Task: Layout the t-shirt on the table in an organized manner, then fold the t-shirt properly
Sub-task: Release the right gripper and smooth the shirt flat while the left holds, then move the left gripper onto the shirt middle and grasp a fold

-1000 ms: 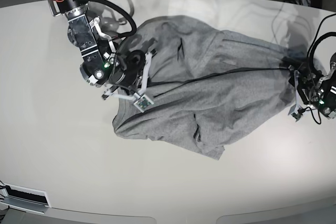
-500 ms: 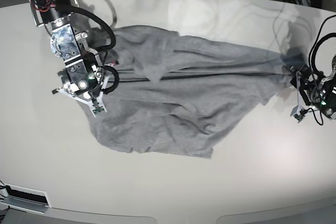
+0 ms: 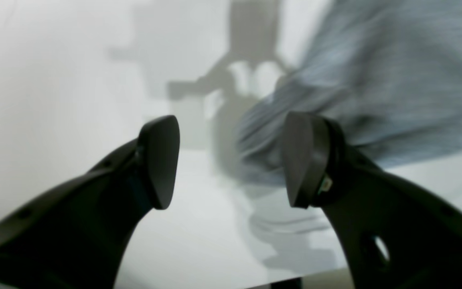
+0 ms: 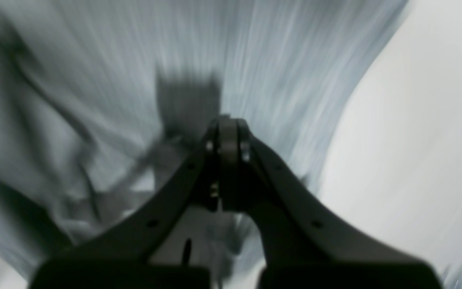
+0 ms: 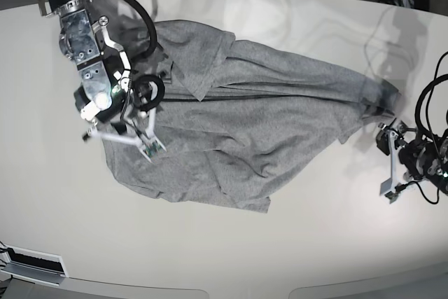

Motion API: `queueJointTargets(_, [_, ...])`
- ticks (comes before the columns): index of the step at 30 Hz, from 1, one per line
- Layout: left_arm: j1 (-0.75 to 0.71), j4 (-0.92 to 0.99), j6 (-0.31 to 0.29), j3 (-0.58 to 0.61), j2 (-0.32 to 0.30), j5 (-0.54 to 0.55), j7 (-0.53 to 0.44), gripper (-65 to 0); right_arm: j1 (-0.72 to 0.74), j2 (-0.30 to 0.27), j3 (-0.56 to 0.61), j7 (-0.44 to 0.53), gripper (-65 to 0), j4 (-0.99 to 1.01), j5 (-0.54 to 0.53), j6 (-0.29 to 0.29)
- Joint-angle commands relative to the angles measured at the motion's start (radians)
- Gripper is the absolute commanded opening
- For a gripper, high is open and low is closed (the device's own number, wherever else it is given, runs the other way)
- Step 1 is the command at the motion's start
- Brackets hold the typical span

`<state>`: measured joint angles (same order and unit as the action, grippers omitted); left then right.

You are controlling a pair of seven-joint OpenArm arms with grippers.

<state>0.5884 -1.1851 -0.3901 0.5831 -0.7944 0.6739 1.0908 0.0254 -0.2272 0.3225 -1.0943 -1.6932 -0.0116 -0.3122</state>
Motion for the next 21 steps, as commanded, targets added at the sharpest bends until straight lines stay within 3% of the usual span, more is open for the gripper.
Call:
queueJointTargets(1, [0.035, -0.018, -0.022, -0.010, -0.007, 0.029, -0.004, -24.3, 0.008, -0.006, -0.005, 0.019, -65.0, -0.033, -0.022, -0.021])
queueJointTargets(5, [0.038, -0.033, -0.123, -0.010, 0.024, 0.130, -0.003, -24.8, 0.004, -0.006, -0.004, 0.122, -65.0, -0.048, -0.172, -0.153])
queueJointTargets(8, [0.023, -0.032, -0.131, -0.010, 0.065, 0.138, -0.032, -24.9, -0.011, -0.006, -0.004, 0.191, -65.0, -0.045, -0.268, -0.238])
queueJointTargets(13, [-0.033, -0.021, -0.109, -0.009, 0.177, -0.009, -0.127, -24.9, -0.011, -0.006, -0.004, 0.229, -65.0, -0.043, -0.277, -0.228])
queueJointTargets(18, [-0.101, -0.021, -0.153, -0.009, 0.276, -0.053, -0.122, -24.9, -0.012, -0.006, -0.004, 0.219, -65.0, -0.043, -0.276, -0.228])
queueJointTargets(21, [-0.139, -0.021, -0.099, -0.009, 0.307, -0.110, -0.127, -26.5, -0.012, -0.006, -0.004, 0.217, -65.0, -0.043, -0.277, -0.235])
